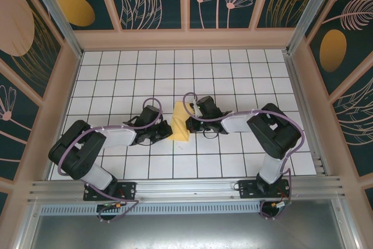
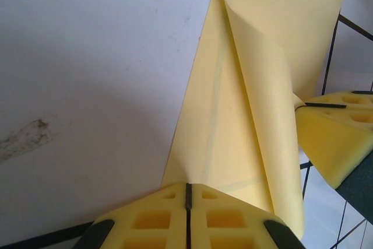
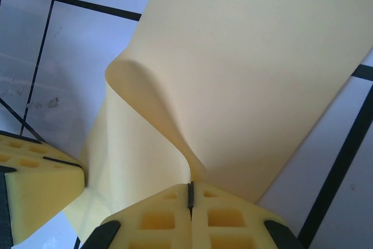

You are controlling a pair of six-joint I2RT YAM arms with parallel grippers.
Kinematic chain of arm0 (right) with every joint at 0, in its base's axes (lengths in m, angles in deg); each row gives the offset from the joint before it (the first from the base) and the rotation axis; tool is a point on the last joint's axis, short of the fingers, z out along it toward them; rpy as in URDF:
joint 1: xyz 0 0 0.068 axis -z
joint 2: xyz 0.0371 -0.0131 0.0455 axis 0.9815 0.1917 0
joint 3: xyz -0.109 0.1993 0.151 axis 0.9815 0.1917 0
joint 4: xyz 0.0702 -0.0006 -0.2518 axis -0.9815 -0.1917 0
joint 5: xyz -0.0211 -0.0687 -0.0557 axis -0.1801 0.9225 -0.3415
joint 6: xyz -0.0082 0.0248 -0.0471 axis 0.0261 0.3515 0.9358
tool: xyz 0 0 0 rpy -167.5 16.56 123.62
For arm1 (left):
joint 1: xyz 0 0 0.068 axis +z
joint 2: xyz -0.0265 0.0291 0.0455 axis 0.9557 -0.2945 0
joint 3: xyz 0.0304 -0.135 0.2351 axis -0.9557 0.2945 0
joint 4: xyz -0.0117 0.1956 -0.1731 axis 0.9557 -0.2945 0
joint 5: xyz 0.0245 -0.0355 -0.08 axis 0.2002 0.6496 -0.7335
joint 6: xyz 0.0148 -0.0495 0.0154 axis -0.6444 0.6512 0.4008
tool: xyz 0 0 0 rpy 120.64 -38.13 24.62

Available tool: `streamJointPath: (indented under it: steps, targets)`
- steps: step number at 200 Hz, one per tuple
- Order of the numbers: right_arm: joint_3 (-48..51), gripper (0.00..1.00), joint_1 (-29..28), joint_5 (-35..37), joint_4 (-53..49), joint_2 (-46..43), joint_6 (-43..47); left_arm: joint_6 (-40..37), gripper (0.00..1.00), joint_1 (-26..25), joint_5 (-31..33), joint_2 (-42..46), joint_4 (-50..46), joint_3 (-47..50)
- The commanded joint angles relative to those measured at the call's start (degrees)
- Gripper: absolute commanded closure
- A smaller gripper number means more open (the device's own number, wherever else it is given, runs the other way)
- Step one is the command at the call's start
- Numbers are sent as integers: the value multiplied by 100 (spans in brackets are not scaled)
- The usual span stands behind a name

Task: Fold a paper plane with a square sheet of paper (pick it up from the middle)
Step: Fold the triangle a second time at the center of the table.

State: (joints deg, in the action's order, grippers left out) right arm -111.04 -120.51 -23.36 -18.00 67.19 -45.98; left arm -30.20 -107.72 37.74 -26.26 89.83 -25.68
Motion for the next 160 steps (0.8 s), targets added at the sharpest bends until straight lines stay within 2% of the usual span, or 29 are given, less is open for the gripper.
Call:
streamJointPath:
  steps: [1, 76, 160]
  targets:
    - [-78, 100, 52, 144, -137, 46, 82, -109, 92, 30, 390, -185, -545, 26]
    - [-62, 100, 52, 242, -284, -257, 144, -105, 92, 22, 378, -161, -545, 22]
    - [-183, 100, 52, 213, -478, -209, 294, -101, 92, 26, 346, -167, -519, 33]
